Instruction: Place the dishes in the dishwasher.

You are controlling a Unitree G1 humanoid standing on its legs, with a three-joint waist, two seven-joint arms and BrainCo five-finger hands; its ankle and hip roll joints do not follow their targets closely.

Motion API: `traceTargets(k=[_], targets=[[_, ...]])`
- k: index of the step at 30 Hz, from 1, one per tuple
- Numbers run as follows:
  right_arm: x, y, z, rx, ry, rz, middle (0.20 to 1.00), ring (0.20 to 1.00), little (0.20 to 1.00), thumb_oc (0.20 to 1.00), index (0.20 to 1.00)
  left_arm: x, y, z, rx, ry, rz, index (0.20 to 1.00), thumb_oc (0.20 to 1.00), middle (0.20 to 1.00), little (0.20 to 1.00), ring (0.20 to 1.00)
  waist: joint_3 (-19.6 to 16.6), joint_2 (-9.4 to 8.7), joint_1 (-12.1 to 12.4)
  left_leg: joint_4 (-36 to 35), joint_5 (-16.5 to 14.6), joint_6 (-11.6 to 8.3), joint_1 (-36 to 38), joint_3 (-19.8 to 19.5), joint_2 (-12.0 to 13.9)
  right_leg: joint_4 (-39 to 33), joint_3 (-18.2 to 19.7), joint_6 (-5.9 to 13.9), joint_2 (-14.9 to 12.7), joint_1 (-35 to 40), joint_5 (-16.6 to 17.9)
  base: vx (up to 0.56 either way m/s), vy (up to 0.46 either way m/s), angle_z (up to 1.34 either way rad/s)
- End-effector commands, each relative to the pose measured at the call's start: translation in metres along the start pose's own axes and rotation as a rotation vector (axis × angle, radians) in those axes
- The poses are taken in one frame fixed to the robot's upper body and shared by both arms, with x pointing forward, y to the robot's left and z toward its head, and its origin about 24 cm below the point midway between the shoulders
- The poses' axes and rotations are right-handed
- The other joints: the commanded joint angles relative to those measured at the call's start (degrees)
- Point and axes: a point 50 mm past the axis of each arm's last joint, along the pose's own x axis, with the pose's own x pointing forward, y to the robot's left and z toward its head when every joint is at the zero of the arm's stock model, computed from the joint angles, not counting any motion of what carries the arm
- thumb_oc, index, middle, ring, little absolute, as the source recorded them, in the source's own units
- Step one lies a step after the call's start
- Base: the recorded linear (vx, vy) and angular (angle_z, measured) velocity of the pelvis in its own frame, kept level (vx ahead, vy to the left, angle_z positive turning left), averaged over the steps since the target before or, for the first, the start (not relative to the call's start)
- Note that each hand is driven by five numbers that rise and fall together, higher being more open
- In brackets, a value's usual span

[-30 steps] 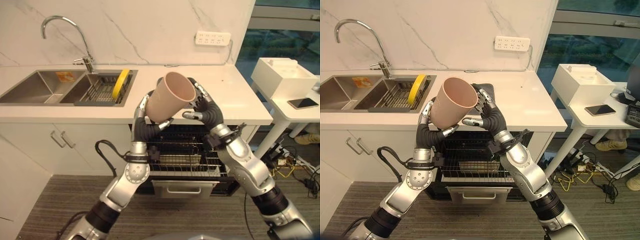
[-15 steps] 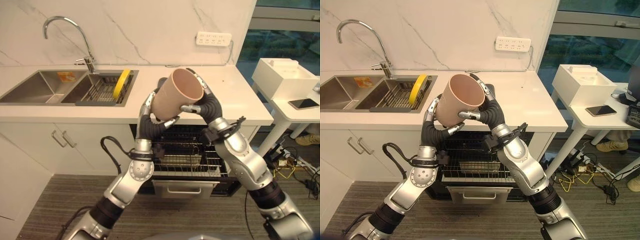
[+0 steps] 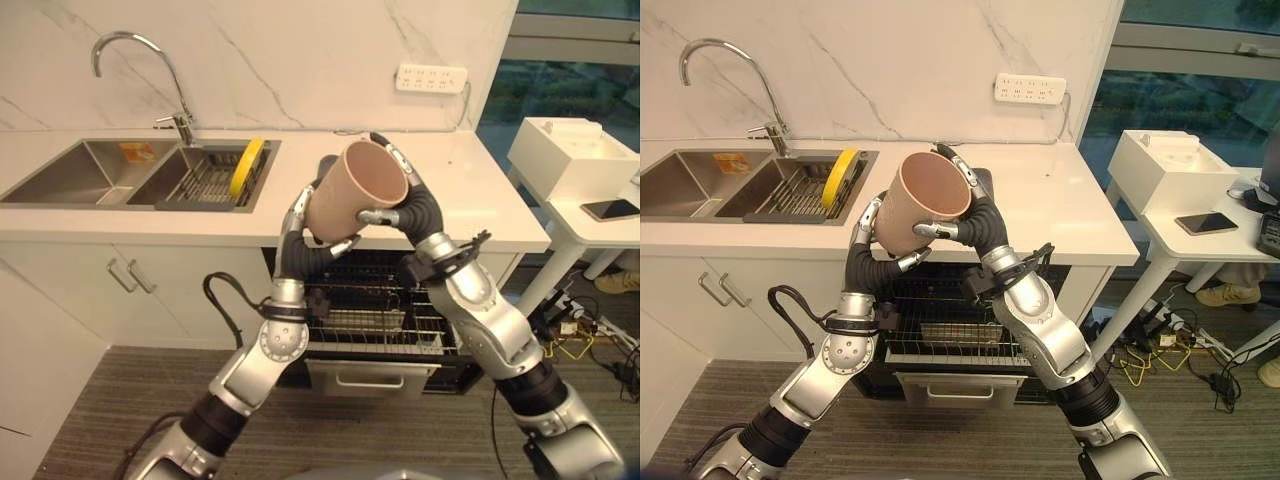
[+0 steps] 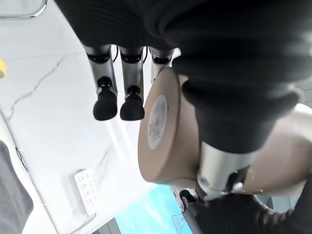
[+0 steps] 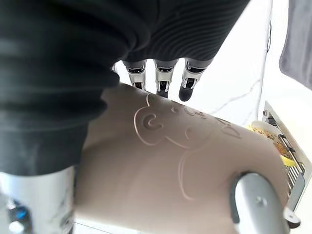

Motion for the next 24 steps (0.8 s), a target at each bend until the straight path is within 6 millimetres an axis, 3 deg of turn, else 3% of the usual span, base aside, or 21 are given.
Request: traceTargets(k=[1, 24], targets=[[0.0237, 0.018, 0.0444, -0.055, -0.232, 0.113, 0.2, 0.2, 0.2, 0.2, 0.2, 0.0197, -0.0053, 0.0165, 0.002, -0.135, -0.049, 0.2, 0.2, 0.2, 0.2, 0.2, -0.4, -1.94, 1.8, 0.1, -5.3, -1.62, 3.8, 1.8, 4.6, -0.1, -0.8, 1.11, -2.9, -0.4, 1.2, 0.0, 0.0, 0.0], [0.0223, 0.0131, 0.0508, -0.207, -0.292, 0.09, 0.2, 0.2, 0.2, 0.2, 0.2, 0.0174, -0.007, 0.0109, -0.033, -0.088, -0.048, 0.2, 0.2, 0.2, 0.2, 0.2, 0.0, -2.09, 1.8, 0.1, -5.6, -1.29, 3.9, 1.7, 4.4, -0.1, -0.4, 1.27, -3.0, -0.6, 1.3, 0.0, 0.002, 0.0]])
